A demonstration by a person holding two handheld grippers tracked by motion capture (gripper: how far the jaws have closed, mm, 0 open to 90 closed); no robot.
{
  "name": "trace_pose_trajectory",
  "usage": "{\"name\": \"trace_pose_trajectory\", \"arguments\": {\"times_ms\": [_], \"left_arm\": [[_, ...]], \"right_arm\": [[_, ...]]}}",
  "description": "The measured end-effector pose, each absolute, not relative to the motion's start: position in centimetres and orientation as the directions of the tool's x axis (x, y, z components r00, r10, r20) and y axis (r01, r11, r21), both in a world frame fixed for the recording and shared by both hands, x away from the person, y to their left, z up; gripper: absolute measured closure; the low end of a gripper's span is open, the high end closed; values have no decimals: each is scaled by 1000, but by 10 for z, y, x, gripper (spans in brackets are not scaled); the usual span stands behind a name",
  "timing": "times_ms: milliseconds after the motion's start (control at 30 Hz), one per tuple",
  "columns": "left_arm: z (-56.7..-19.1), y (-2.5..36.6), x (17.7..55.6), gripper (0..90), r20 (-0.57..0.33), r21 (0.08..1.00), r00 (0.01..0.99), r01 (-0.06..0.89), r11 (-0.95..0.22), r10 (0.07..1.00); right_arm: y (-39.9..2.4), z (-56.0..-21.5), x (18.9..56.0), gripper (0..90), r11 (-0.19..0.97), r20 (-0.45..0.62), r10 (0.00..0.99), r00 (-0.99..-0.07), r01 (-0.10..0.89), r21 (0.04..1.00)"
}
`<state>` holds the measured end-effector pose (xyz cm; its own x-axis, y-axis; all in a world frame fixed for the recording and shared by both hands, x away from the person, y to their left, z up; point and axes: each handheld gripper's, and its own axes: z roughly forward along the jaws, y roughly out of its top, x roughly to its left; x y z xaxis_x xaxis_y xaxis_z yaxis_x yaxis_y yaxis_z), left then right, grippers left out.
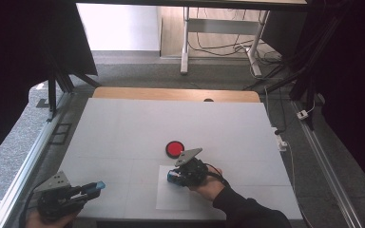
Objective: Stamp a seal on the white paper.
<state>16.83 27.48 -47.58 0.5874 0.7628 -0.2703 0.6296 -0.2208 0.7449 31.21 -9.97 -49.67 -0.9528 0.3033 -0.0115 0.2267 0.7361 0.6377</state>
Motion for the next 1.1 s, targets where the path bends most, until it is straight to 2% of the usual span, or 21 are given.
{"name": "trace_pose_trajectory", "arguments": {"times_ms": [267,533,700,1100], "left_arm": [[-476,275,168,684,-269,744,588,630,-222,763],[-476,275,168,684,-270,745,588,629,-221,762],[-476,275,168,684,-271,744,587,630,-220,763],[-476,276,168,684,-276,743,584,634,-216,763]], "right_arm": [[-95,-495,305,720,764,-72,293,-954,188,618],[-102,-497,316,719,723,26,316,-949,258,640],[-99,-496,312,718,740,-7,309,-951,236,629],[-98,-494,313,715,748,-10,298,-954,227,624]]}}
